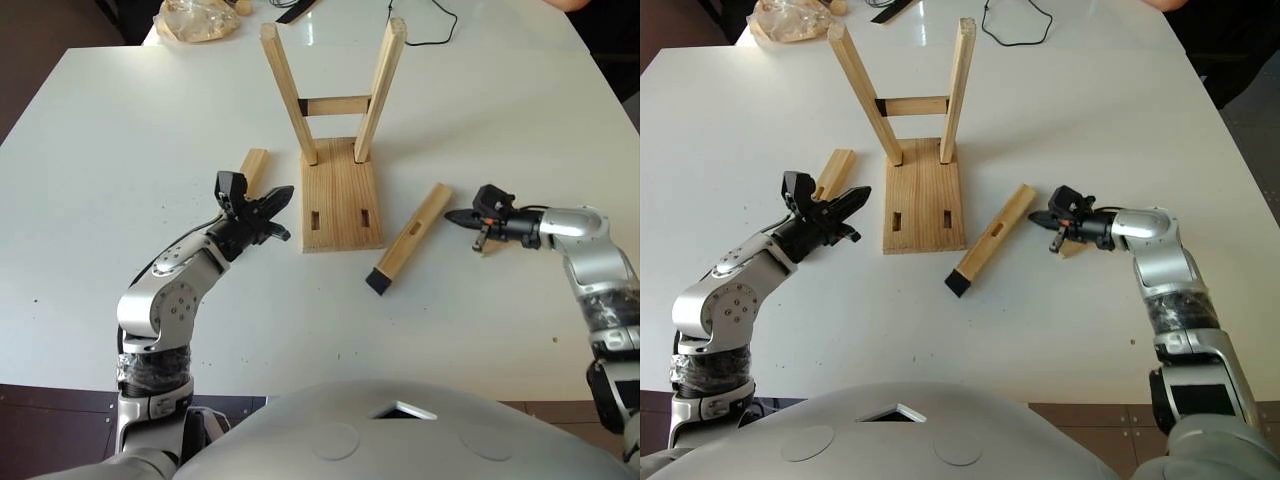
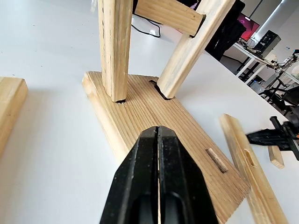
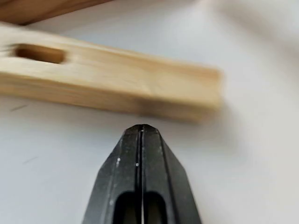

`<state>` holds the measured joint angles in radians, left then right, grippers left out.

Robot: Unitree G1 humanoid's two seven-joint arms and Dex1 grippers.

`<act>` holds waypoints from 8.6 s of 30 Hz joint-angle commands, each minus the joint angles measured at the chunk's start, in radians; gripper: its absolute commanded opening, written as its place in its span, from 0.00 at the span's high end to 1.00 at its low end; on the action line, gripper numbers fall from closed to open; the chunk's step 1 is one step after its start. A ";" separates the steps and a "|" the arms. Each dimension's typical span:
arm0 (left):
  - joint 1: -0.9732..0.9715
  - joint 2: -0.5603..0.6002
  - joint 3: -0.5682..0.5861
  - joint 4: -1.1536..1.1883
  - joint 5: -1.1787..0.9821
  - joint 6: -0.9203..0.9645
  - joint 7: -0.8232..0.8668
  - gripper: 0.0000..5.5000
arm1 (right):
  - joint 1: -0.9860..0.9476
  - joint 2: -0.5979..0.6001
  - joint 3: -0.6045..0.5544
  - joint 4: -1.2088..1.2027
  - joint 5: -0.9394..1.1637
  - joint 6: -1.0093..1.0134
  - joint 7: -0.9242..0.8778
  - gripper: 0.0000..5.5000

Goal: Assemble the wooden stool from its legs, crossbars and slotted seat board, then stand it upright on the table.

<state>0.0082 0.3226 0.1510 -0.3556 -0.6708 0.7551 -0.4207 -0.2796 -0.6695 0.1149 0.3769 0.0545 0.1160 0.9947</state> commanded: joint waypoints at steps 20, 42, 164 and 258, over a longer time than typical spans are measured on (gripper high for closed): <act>0.151 -0.085 0.004 -0.104 -0.033 -0.018 0.091 1.00 | 0.462 0.054 -0.088 -0.710 0.001 0.241 -0.357 0.66; 0.199 -0.152 -0.047 -0.074 0.024 -0.125 0.124 1.00 | 0.273 -0.309 -0.179 -0.263 0.049 -0.005 0.069 0.58; -0.509 0.092 0.103 -0.087 -1.004 0.033 0.120 0.51 | -0.343 0.171 -0.372 -0.621 1.241 0.886 -0.243 0.76; -0.532 0.462 -0.126 0.843 0.328 -0.663 -0.848 0.76 | -0.260 0.315 -0.269 -0.047 0.122 0.065 -0.752 0.55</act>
<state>-0.5054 0.7797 0.0291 0.4572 -0.3610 0.1105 -1.2451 -0.5533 -0.3568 -0.1330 0.3271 0.1745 0.1854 0.2492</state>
